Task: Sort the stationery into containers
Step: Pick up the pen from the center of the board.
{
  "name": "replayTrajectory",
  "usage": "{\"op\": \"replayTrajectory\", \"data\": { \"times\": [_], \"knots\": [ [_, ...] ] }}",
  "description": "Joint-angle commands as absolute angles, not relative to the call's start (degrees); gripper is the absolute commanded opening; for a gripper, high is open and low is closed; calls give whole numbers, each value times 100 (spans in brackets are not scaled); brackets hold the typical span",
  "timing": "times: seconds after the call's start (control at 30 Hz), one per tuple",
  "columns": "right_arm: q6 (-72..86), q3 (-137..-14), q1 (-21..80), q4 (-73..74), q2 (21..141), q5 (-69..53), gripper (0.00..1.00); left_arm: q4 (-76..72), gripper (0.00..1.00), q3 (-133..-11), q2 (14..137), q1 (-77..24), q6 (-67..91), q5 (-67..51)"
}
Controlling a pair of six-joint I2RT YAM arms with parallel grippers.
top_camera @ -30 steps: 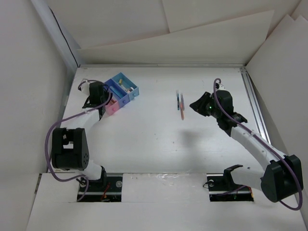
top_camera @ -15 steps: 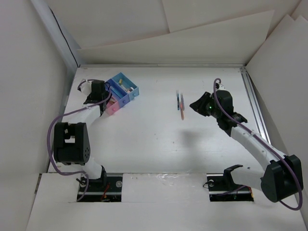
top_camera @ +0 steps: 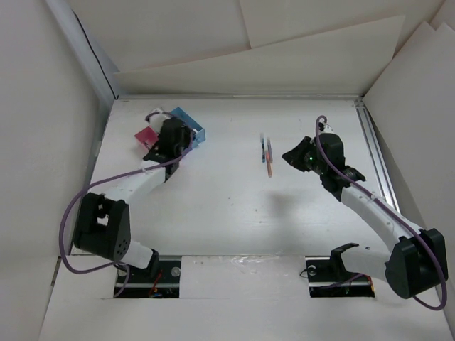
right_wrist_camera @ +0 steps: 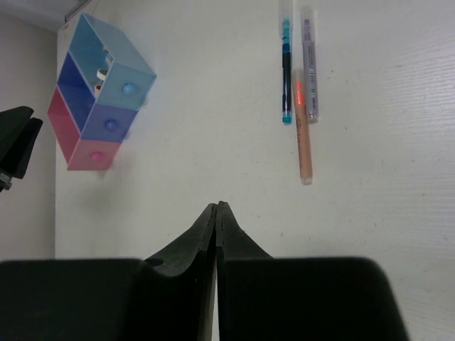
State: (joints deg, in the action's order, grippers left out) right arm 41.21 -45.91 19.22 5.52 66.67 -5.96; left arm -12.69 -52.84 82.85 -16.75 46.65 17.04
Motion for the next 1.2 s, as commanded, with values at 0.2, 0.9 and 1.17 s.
{"op": "replayTrajectory", "data": {
  "times": [0.2,0.9,1.17],
  "knots": [
    [4148,-4465,1916,343,6144,123,0,-284,23,-8030,10647,-4218,3368,2276],
    [4201,-4465,1679,396,6144,-70,23,756,24,-10608,13201,-4623,3155,2057],
    [4201,-4465,1679,396,6284,-308,23,694,24,-10599,13254,-4685,3155,1995]
  ]
}}
